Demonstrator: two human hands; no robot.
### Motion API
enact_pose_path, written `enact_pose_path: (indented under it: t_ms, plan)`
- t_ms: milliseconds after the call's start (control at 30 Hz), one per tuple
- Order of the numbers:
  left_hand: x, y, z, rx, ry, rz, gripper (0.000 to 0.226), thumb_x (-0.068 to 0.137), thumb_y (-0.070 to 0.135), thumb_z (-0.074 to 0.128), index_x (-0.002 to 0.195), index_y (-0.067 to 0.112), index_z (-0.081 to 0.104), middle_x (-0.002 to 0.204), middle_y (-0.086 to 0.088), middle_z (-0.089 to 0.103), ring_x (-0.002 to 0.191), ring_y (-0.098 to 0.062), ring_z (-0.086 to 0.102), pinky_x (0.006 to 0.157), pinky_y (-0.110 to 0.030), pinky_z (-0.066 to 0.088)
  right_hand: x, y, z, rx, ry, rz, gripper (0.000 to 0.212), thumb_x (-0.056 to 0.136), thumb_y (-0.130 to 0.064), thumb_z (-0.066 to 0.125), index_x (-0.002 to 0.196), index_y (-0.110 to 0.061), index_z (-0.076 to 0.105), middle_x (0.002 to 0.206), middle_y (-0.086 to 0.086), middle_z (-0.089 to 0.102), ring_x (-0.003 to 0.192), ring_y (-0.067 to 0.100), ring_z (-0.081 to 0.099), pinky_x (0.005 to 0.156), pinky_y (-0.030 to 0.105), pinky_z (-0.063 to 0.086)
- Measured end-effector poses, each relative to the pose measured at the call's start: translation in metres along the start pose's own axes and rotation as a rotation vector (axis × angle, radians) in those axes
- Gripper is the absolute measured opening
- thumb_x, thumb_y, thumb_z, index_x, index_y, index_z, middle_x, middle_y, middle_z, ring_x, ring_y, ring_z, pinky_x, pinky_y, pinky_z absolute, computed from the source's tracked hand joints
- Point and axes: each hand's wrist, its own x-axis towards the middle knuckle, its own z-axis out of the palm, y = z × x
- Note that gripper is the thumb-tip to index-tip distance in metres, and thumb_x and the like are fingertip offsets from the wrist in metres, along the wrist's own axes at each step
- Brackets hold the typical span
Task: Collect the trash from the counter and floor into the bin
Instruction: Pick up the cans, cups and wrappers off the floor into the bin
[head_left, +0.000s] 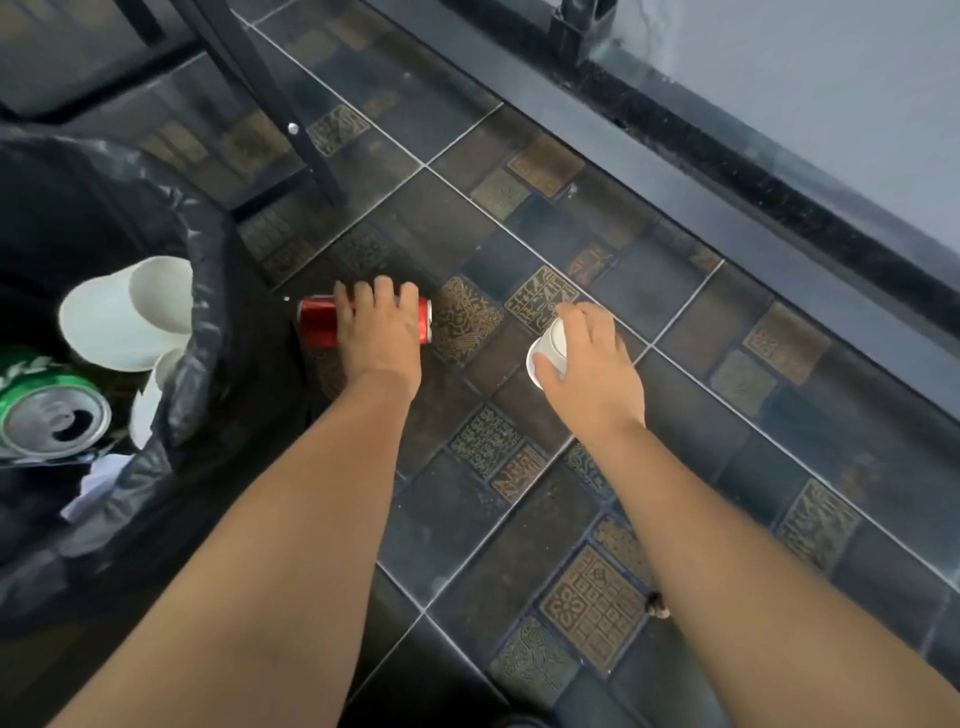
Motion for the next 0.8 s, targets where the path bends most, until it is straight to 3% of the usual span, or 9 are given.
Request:
enact_pose_path:
  t_ms: [167, 300, 433, 600, 800]
  plan:
    - [-0.018, 0.008, -0.005, -0.138, 0.082, 0.097, 0.06, 0.081, 0.025, 0.073, 0.128, 0.02, 0.036, 0.126, -0.009, 0.056, 0.123, -0.033, 0.049, 0.115, -0.053, 0.024, -0.007, -0.005, -0.013, 0.02, -0.007, 0.036, 0.057, 0.092, -0.036, 0.061, 0.143, -0.029, 0.038, 0.137, 0.004, 0.033, 0.116, 0.033, 0.052, 0.084, 0.046, 0.055]
    - [-0.034, 0.011, -0.03, -0.37, 0.198, 0.136, 0.064, 0.084, 0.03, 0.073, 0.135, 0.012, 0.039, 0.135, -0.012, 0.053, 0.126, -0.032, 0.049, 0.109, -0.045, 0.036, -0.017, -0.013, -0.033, 0.048, 0.046, 0.021, 0.058, 0.093, -0.035, 0.06, 0.146, -0.031, 0.036, 0.139, 0.005, 0.033, 0.119, 0.033, 0.05, 0.091, 0.047, 0.05]
    - [-0.055, 0.006, -0.075, -0.7, 0.328, 0.085, 0.068, 0.086, 0.03, 0.073, 0.14, 0.009, 0.039, 0.141, -0.012, 0.049, 0.13, -0.027, 0.047, 0.106, -0.037, 0.041, -0.027, -0.029, -0.06, 0.101, 0.158, -0.013, 0.062, 0.093, -0.033, 0.06, 0.148, -0.03, 0.032, 0.142, 0.006, 0.033, 0.125, 0.032, 0.046, 0.096, 0.046, 0.047]
    - [-0.086, -0.017, -0.133, -0.991, 0.521, 0.019, 0.076, 0.087, 0.036, 0.071, 0.148, 0.016, 0.03, 0.142, -0.008, 0.047, 0.125, -0.026, 0.051, 0.096, -0.037, 0.049, -0.04, -0.063, -0.095, 0.163, 0.324, -0.08, 0.068, 0.092, -0.035, 0.061, 0.15, -0.024, 0.028, 0.144, 0.01, 0.034, 0.128, 0.031, 0.045, 0.099, 0.047, 0.047]
    - [-0.117, -0.078, -0.183, -1.258, 0.731, -0.001, 0.077, 0.084, 0.043, 0.071, 0.147, 0.018, 0.032, 0.14, 0.0, 0.049, 0.126, -0.015, 0.05, 0.102, -0.033, 0.047, -0.051, -0.136, -0.128, 0.342, 0.509, -0.224, 0.065, 0.089, -0.033, 0.063, 0.145, -0.017, 0.034, 0.145, 0.01, 0.034, 0.126, 0.029, 0.048, 0.097, 0.044, 0.048]
